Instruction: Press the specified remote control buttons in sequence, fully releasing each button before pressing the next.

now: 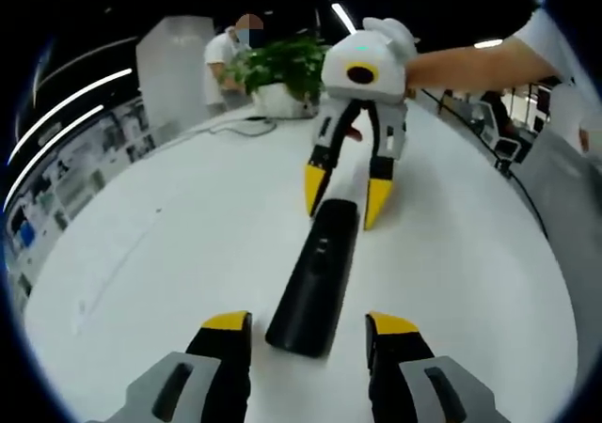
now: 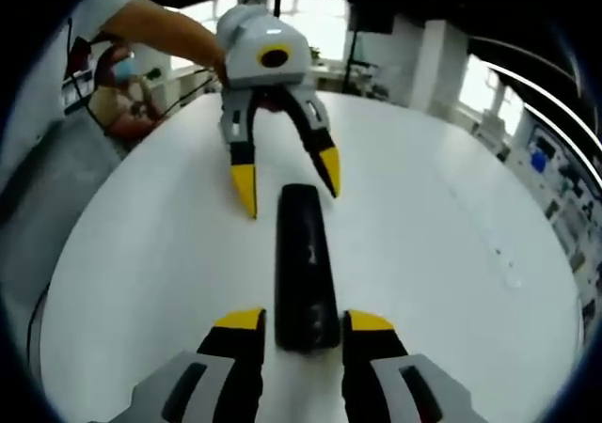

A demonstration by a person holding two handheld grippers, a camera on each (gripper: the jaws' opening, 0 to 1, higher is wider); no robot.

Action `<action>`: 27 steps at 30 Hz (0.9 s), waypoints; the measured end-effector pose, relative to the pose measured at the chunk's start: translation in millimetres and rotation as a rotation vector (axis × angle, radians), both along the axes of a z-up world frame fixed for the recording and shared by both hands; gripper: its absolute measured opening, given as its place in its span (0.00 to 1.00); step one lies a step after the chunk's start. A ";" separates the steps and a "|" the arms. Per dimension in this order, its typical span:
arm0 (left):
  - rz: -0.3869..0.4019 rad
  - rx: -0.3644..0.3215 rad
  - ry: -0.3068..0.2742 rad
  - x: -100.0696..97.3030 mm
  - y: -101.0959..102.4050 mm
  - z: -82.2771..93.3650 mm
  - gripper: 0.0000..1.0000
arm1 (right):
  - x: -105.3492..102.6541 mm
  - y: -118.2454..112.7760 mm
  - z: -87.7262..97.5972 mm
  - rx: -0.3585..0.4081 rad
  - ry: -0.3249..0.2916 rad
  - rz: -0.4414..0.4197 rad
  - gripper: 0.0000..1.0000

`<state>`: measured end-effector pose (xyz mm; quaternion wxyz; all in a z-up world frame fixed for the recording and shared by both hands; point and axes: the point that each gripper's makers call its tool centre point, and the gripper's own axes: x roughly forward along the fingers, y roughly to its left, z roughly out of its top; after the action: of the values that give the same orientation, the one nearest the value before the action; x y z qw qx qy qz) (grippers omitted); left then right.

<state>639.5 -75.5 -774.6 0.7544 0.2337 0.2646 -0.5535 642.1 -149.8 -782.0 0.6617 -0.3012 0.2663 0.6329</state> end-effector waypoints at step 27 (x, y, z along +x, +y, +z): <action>-0.105 0.084 0.028 7.3 -1.8 -5.2 0.25 | -1.9 3.5 -0.7 -0.084 0.037 0.055 0.21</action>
<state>646.8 -77.4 -779.8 0.7101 0.2710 0.2854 -0.5839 640.3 -146.3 -782.7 0.6259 -0.3242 0.2963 0.6444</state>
